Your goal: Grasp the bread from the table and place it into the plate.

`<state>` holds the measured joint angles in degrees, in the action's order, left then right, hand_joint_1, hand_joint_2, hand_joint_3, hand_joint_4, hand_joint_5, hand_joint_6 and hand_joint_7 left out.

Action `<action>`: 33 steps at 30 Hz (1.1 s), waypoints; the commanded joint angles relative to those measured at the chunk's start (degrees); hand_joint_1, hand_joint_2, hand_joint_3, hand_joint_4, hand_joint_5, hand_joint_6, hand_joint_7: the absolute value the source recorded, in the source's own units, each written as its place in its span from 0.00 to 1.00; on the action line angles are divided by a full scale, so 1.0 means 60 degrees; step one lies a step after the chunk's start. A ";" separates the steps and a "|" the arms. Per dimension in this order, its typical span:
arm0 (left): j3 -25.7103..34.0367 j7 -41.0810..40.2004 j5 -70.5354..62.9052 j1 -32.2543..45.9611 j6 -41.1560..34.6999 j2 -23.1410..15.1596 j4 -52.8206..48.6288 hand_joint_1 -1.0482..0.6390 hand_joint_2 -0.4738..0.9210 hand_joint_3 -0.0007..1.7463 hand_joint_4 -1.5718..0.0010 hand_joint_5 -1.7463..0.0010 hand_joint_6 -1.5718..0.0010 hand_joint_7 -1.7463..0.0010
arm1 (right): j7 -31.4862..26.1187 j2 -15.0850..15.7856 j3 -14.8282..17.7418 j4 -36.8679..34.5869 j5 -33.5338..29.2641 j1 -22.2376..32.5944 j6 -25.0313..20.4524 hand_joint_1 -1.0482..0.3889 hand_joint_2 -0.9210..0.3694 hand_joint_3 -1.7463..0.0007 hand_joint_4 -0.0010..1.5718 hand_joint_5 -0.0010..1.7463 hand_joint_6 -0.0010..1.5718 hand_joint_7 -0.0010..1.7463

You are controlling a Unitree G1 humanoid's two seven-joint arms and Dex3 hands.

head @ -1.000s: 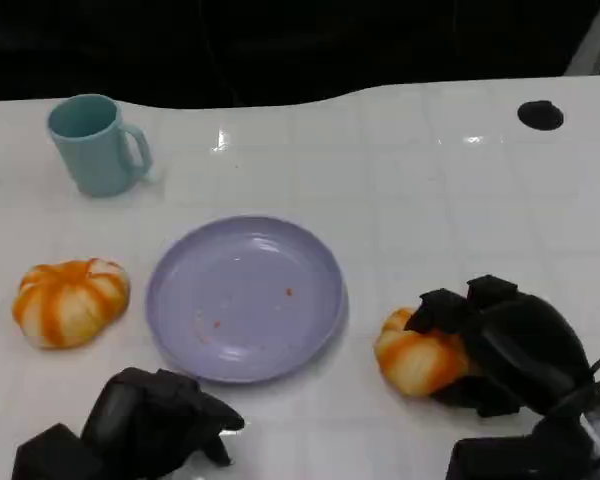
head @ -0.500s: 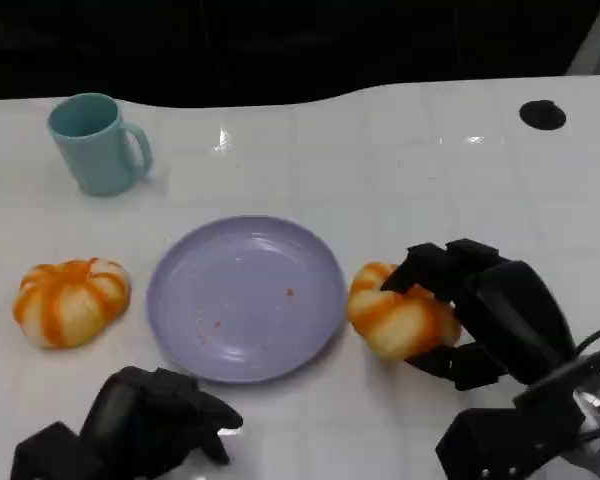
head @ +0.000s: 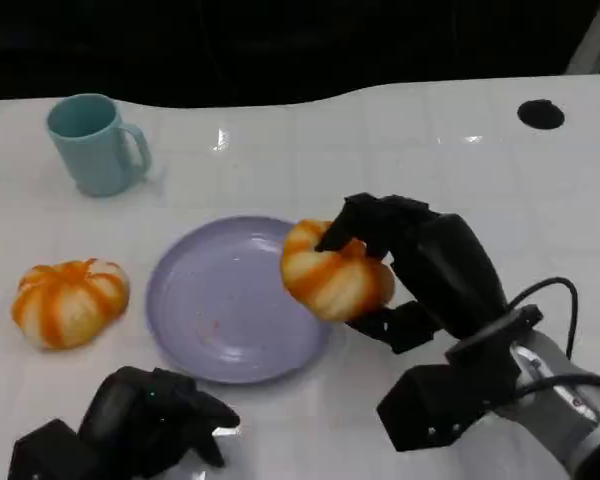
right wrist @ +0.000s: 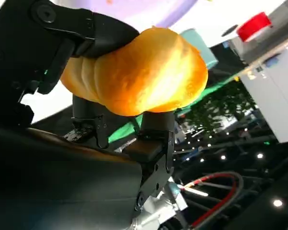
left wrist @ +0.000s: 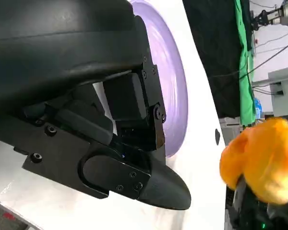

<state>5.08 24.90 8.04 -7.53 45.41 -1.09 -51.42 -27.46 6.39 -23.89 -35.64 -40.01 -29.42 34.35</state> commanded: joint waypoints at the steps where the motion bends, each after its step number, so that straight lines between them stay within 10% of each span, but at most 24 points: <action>1: 0.0068 0.0089 0.0015 0.0058 0.0173 -0.0161 -0.0220 0.00 1.00 0.06 0.17 0.41 0.02 0.83 | -0.0401 -0.0436 -0.0190 -0.0875 -0.0166 -0.0682 -0.0108 0.70 0.56 0.15 0.64 1.00 0.55 0.87; 11: 0.0037 0.0170 0.0049 0.0122 0.0150 -0.0136 -0.0134 0.00 1.00 0.05 0.17 0.42 0.02 0.83 | -0.0970 -0.1178 -0.0713 -0.3072 -0.0473 -0.1997 -0.0241 0.70 0.52 0.20 0.61 0.97 0.57 0.79; 14: 0.0022 0.0151 0.0013 0.0119 0.0212 -0.0133 -0.0152 0.00 1.00 0.05 0.17 0.42 0.02 0.83 | -0.0633 -0.1246 -0.0837 -0.3511 -0.0469 -0.2216 -0.0609 0.67 0.40 0.38 0.57 0.82 0.60 0.53; 17: 0.0020 0.0138 -0.0002 0.0110 0.0228 -0.0129 -0.0162 0.00 1.00 0.05 0.17 0.42 0.02 0.83 | 0.0008 -0.1204 -0.0946 -0.3649 -0.0422 -0.2284 -0.0875 0.61 0.27 0.65 0.42 0.46 0.47 0.20; 21: 0.0048 0.0216 0.0074 0.0093 0.0142 -0.0116 -0.0175 0.00 1.00 0.05 0.17 0.42 0.02 0.83 | 0.0603 -0.1071 -0.1243 -0.3606 -0.0619 -0.2317 -0.1243 0.49 0.09 0.88 0.23 0.19 0.32 0.02; 33: 0.0059 0.0015 -0.0082 0.0045 0.0335 -0.0116 -0.0268 0.00 1.00 0.06 0.17 0.42 0.02 0.83 | 0.2199 -0.0721 -0.1527 -0.2564 -0.0599 -0.1979 -0.2038 0.28 0.00 0.89 0.05 0.15 0.16 0.00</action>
<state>5.26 25.75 8.04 -7.58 46.85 -1.10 -52.20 -15.66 0.90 -32.77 -52.69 -44.13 -42.02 22.58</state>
